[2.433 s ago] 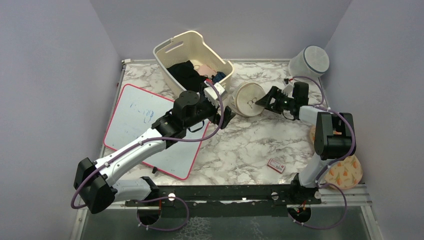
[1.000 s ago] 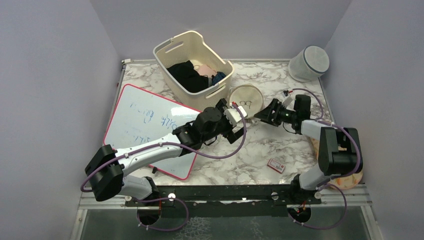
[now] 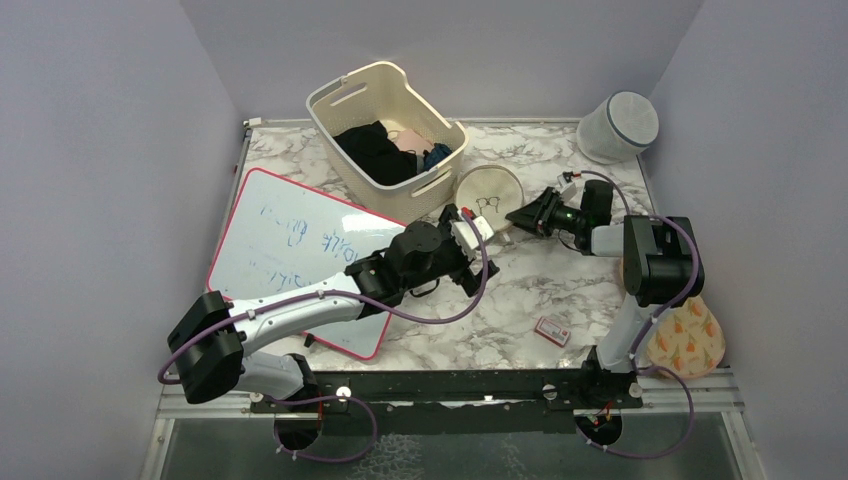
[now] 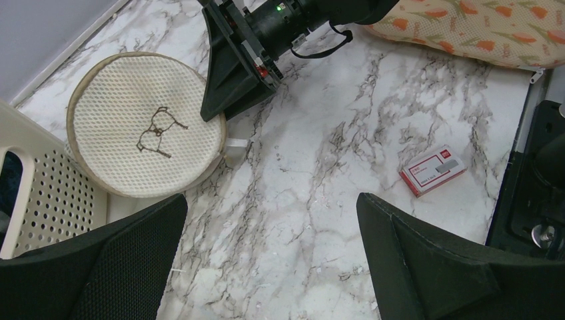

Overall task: Unzip the laundry bag and remove the bra
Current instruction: Move the laundry bag to the center of the board, then unzip the laundry bag at the center of the board.

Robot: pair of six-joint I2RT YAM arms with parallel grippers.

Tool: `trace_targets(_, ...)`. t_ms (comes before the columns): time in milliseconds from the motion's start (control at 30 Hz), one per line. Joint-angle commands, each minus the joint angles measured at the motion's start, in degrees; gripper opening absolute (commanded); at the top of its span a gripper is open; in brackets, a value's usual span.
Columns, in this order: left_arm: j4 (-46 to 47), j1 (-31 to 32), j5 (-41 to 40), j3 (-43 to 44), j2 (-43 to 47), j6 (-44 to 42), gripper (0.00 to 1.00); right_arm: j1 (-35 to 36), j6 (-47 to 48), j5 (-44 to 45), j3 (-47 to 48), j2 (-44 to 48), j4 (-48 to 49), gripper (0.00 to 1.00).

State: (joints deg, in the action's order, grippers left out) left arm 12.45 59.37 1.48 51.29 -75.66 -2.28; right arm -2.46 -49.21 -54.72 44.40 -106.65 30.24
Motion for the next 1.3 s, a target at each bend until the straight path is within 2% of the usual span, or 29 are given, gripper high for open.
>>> trace_targets(0, 1.98, 0.29, 2.56, -0.61, 1.59, -2.21, 0.97, 0.38, -0.36, -4.14, -1.42, 4.5, 3.55, 0.2)
trace_targets(33, 2.02, 0.3, 2.19, -1.33, 1.85, -4.09, 0.99, 0.43, 1.16, -3.98, -1.63, 5.99, 0.31, 0.18)
trace_targets(100, 1.93, 0.3, 0.92, -2.66, 2.48, -8.67, 0.99, 0.42, 5.14, -4.06, -2.12, 9.05, -5.91, 0.06)
trace_targets(167, 2.94, 0.28, -0.26, -5.32, 3.63, -14.48, 0.99, 0.43, 8.72, -4.67, -3.21, 12.31, -11.32, 0.01)
trace_targets(333, 7.04, 0.3, 1.98, -11.59, 5.83, -25.5, 0.99, 0.39, 18.69, -7.57, -5.36, 19.95, -26.53, 0.01)
trace_targets(533, 7.33, 0.42, 2.21, -12.96, 4.96, -29.65, 0.93, 0.53, 26.06, -7.6, -6.32, 26.1, -41.43, 0.01)
trace_targets(667, 8.14, 3.42, 0.99, -13.33, 2.3, -32.02, 0.9, 0.92, 24.01, -9.67, -8.05, 30.36, -42.77, 0.01)
trace_targets(767, 9.22, 6.99, -3.27, -14.34, 0.01, -35.49, 0.99, 1.92, 21.64, -9.25, -9.19, 34.08, -42.43, 0.01)
trace_targets(867, 12.24, 10.67, -9.17, -15.97, -1.38, -40.29, 0.99, 2.84, 17.97, -8.51, -10.66, 37.51, -40.33, 0.01)
trace_targets(933, 13.48, 11.28, -10.89, -16.22, -1.99, -41.39, 0.94, 3.93, 15.4, -7.43, -11.4, 39.26, -38.97, 0.01)
trace_targets(1033, 13.66, 11.95, -14.19, -14.73, -3.32, -42.01, 0.8, 6.39, 13.33, -5.66, -11.36, 40.51, -37.97, 0.01)
trace_targets(1167, 13.57, 12.23, -14.08, -14.81, -3.68, -43.42, 0.71, 8.52, 13.11, -4.27, -10.36, 40.2, -38.26, 0.01)
trace_targets(1267, 13.57, 12.52, -16.05, -15.31, -4.05, -44.81, 0.68, 9.14, 13.02, -5.37, -8.9, 38.85, -38.25, 0.01)
